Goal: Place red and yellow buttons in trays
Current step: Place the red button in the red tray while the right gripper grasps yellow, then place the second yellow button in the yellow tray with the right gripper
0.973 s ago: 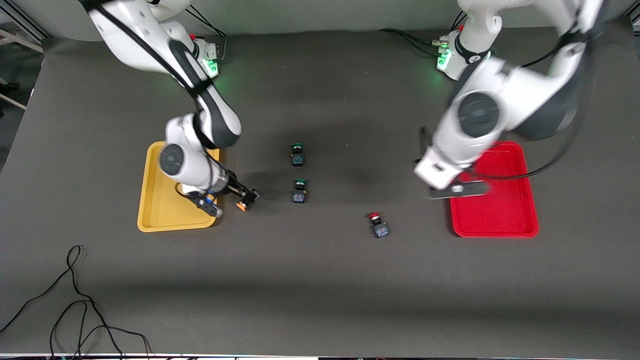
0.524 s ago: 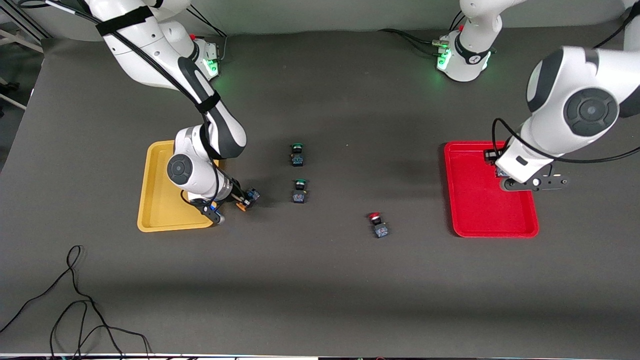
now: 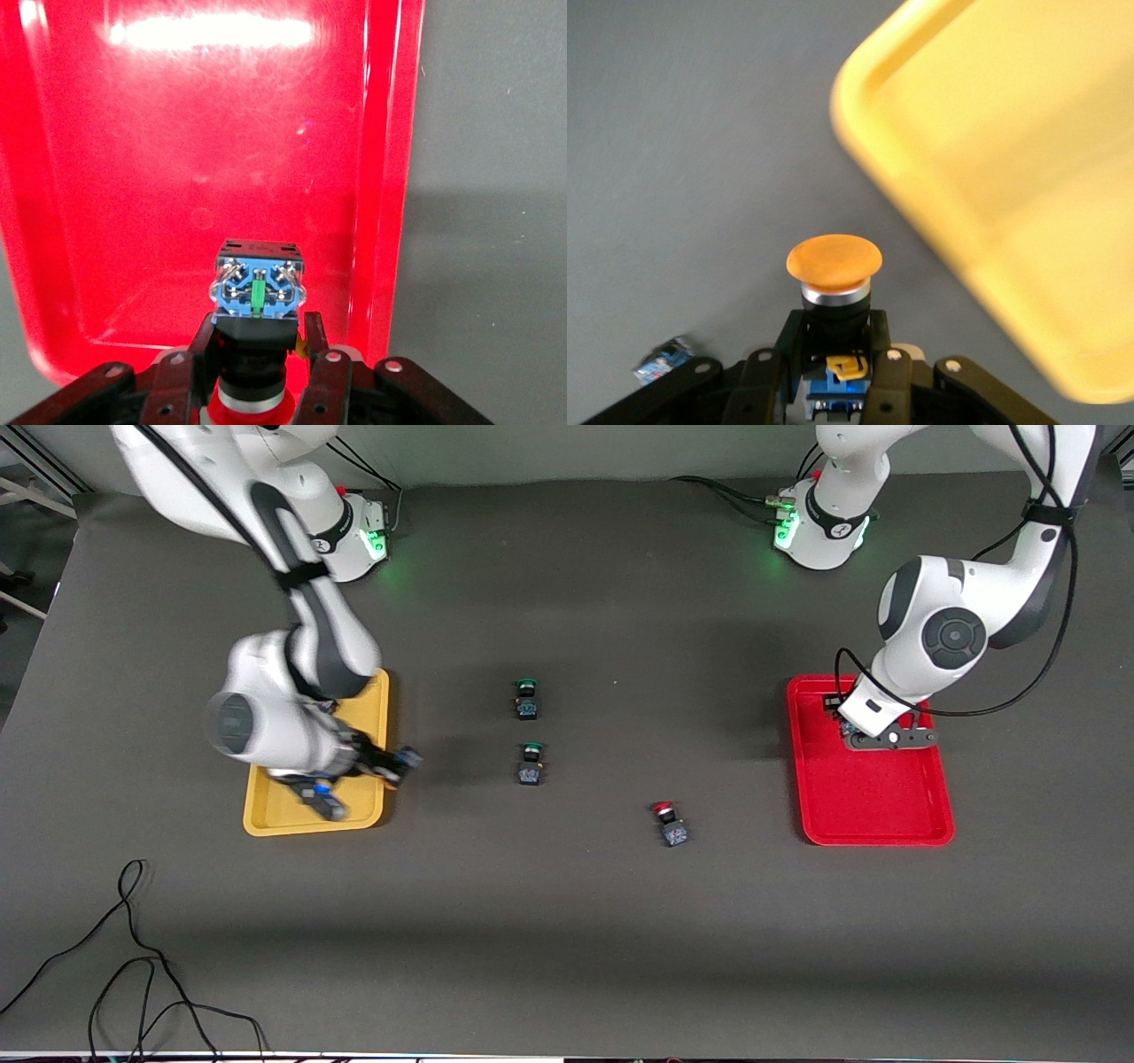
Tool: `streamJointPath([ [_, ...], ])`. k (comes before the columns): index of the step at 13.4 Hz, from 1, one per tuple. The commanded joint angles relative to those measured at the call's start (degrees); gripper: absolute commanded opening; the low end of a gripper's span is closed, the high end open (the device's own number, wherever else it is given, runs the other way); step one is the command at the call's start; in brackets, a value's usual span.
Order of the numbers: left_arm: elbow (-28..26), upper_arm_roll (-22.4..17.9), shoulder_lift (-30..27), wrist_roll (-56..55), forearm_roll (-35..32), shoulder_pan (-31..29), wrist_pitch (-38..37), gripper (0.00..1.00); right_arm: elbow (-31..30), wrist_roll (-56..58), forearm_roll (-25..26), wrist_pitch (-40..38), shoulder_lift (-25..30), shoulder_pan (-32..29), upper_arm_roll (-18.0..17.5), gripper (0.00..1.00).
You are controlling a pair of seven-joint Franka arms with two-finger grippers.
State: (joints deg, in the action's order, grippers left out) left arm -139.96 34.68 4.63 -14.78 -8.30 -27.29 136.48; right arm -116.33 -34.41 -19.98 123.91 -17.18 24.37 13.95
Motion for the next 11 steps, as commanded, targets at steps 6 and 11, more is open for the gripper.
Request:
streamJointPath([
  [6, -5.1, -2.1, 5.9, 3.2, -5.0, -6.0, 14.2, 0.77, -8.2, 15.5, -1.2, 7.8, -3.0, -0.3, 7.0, 0.99],
  [11, -0.8, -1.4, 1.4, 3.3, -5.1, -5.3, 5.0, 1.00, 5.8, 15.7, 0.3, -11.3, 7.5, -0.3, 8.5, 1.00],
])
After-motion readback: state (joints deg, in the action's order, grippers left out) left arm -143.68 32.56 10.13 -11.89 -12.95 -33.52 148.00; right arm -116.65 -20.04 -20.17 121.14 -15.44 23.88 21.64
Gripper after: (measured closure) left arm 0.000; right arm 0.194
